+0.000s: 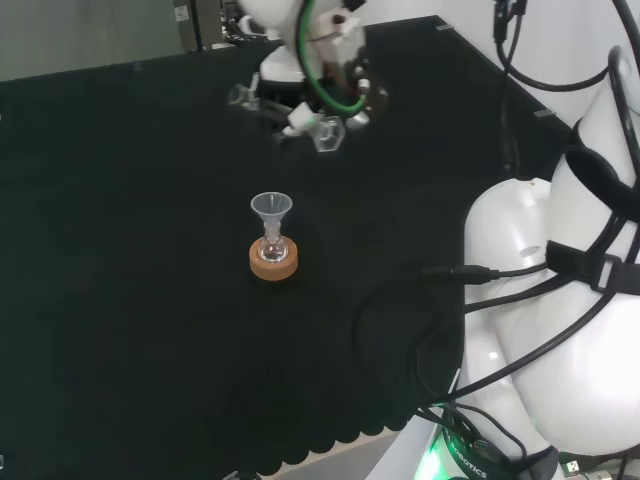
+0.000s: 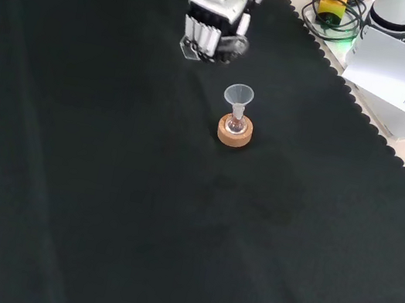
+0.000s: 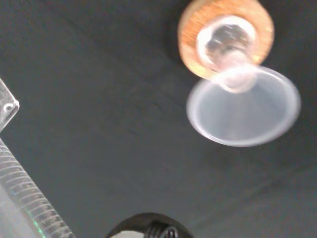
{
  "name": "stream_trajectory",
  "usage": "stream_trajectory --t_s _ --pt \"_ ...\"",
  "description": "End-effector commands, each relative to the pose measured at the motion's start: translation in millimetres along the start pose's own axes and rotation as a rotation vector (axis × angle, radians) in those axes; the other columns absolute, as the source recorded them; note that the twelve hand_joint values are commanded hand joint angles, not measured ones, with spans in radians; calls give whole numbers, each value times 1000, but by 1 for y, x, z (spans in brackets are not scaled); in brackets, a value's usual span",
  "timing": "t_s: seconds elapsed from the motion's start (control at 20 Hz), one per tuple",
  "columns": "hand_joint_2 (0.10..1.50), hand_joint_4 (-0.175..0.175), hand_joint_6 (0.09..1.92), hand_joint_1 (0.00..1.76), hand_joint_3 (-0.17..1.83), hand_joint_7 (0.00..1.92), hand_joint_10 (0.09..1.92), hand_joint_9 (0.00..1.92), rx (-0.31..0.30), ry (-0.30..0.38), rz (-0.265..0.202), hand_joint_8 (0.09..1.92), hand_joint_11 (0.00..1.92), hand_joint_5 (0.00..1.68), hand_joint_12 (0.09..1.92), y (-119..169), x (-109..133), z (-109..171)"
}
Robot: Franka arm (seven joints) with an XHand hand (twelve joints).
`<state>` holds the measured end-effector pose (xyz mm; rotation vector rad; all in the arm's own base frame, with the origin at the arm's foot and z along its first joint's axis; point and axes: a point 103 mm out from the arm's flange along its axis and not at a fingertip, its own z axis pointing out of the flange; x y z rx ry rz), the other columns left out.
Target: Pour the water from the graduated cylinder into the round-bottom flask.
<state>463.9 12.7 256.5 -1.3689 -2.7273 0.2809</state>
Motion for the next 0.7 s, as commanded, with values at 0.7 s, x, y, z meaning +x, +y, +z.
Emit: stream_trajectory --t_s 0.7 --pt "1089 -175 941 1270 1 1057 87 1518 -141 171 227 918 1312 1021 676 -68 -90 34"
